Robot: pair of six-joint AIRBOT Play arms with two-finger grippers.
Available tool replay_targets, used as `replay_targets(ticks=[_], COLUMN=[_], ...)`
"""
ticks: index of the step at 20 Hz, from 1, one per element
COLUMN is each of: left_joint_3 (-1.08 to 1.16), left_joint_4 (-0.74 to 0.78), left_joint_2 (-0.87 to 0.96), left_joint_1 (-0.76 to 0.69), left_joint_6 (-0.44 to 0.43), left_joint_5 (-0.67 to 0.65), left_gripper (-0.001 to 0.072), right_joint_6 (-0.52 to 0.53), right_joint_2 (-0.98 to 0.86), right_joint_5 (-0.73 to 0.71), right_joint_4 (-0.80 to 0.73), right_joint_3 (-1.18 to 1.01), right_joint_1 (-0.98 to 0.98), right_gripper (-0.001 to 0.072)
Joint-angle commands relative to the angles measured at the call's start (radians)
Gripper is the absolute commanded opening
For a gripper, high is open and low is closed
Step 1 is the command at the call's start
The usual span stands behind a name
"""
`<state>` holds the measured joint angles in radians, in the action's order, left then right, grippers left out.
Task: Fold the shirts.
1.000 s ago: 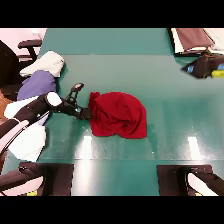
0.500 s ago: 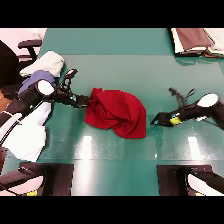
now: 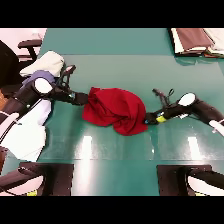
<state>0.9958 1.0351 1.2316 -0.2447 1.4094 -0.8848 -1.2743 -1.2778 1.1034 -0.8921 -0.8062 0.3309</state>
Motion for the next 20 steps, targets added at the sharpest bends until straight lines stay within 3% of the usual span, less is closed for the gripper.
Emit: replay_targets(ticks=[1,4,13,16,20], left_joint_3=[0.091,0.274,0.778,0.774,0.591], left_joint_4=[0.122,0.202,0.215,0.212,0.212], left_joint_2=[-0.086,-0.209,-0.466,-0.467,-0.390], left_joint_1=[0.000,0.000,0.000,0.000,0.000], left_joint_6=[0.008,0.005,-0.016,-0.010,-0.013], left_joint_5=[-0.006,-0.037,-0.135,-0.211,-0.237], left_gripper=[0.0024,0.0024,0.0023,0.0023,0.0024], right_joint_6=[-0.056,-0.059,-0.059,-0.095,-0.117], right_joint_2=[0.119,0.292,0.538,0.521,0.383], right_joint_5=[0.085,0.174,0.317,0.344,0.391], right_joint_4=[-0.161,-0.262,-0.263,-0.217,-0.206], right_joint_3=[-0.120,-0.323,-0.876,-0.912,-0.911], right_joint_1=[-0.098,-0.252,-0.526,-0.570,-0.461], right_gripper=[0.0014,0.0013,0.0013,0.0013,0.0013])
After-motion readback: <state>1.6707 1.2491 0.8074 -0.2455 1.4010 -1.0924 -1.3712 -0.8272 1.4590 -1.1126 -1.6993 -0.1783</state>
